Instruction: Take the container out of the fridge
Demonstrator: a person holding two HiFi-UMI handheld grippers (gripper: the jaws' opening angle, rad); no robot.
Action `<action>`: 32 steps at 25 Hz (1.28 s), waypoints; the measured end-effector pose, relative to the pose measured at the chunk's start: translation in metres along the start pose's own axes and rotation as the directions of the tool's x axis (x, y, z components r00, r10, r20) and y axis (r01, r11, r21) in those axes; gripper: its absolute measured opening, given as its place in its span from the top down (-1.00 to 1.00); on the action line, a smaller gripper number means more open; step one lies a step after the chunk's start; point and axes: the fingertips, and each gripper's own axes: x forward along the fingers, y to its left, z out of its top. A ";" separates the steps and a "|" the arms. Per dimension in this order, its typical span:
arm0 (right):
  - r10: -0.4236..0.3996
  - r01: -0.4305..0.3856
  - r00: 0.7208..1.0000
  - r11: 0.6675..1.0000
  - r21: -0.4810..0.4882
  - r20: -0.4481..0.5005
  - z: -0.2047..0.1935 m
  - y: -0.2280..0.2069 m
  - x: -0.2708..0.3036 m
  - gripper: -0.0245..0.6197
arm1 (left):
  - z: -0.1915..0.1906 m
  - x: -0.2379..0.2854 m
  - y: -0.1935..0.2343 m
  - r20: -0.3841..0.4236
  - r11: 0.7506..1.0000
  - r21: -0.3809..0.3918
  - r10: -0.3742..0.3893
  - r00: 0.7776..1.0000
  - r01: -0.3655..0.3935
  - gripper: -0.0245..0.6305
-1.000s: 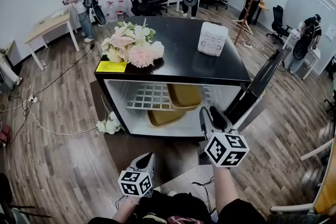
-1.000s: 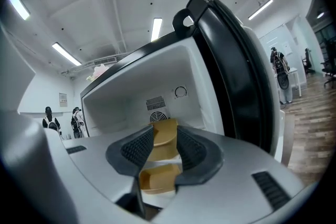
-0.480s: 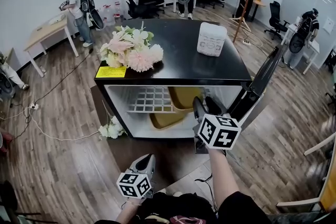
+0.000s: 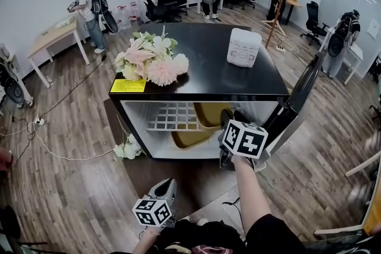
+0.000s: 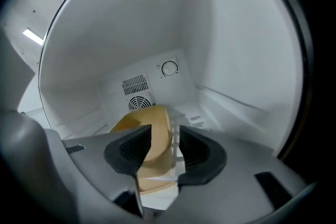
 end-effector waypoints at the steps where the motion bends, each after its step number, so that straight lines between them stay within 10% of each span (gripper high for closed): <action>1: 0.001 -0.001 1.000 1.000 0.003 -0.005 0.000 0.000 0.002 0.39 | 0.001 0.000 0.000 0.000 1.000 0.005 -0.002 1.000 0.002 0.90; 32: 0.011 -0.009 0.999 0.999 0.046 -0.033 0.003 0.002 -0.001 0.82 | -0.001 0.001 0.008 -0.022 0.997 0.074 0.005 1.000 -0.003 0.90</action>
